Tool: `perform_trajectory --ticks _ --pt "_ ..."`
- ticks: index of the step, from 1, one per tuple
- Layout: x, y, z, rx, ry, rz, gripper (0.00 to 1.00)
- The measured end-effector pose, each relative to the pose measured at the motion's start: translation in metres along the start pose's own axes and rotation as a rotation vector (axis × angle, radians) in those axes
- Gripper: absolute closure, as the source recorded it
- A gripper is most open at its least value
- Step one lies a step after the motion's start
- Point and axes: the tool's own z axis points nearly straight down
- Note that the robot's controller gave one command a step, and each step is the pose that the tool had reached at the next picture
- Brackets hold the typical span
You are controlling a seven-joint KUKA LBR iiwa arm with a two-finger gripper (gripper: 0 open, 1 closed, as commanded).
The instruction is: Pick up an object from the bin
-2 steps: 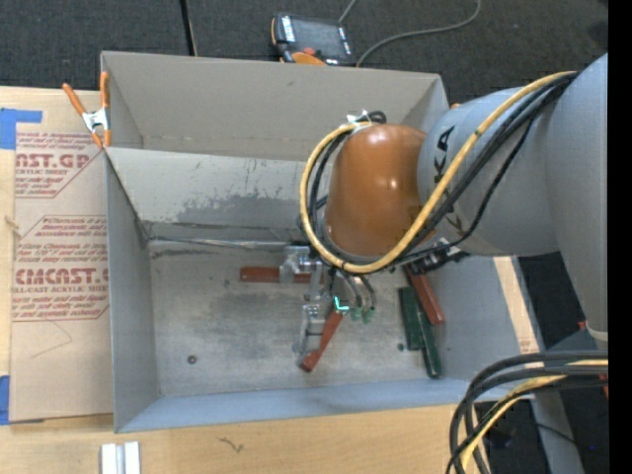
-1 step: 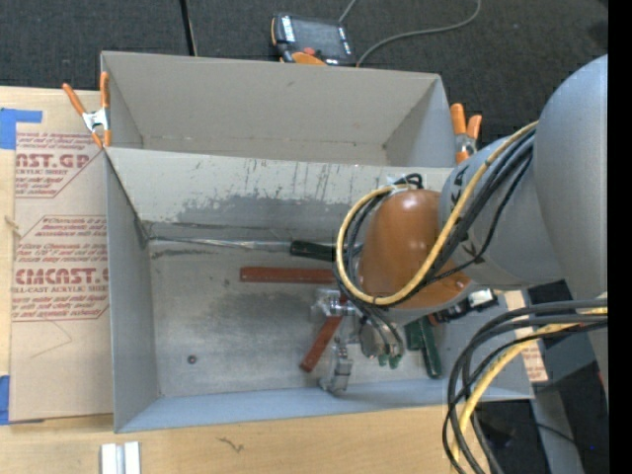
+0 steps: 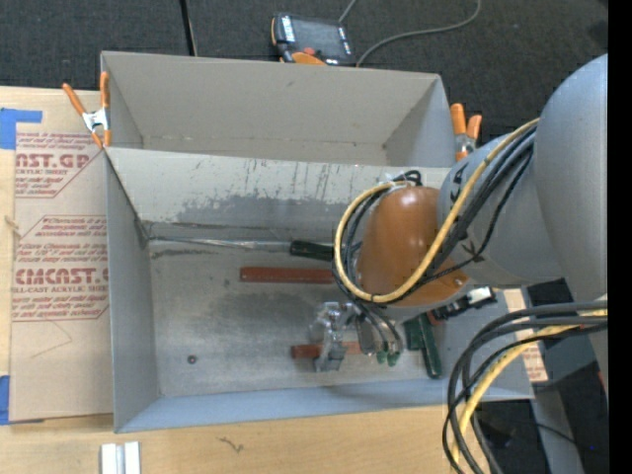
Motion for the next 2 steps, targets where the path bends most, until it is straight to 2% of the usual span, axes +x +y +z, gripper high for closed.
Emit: perform_trajectory --ticks 1,2 --pt "-0.029 0.012 -0.118 0.0 -0.012 -0.015 1.0" --pt "-0.071 0.035 -0.17 -0.002 -0.012 0.031 1.0"
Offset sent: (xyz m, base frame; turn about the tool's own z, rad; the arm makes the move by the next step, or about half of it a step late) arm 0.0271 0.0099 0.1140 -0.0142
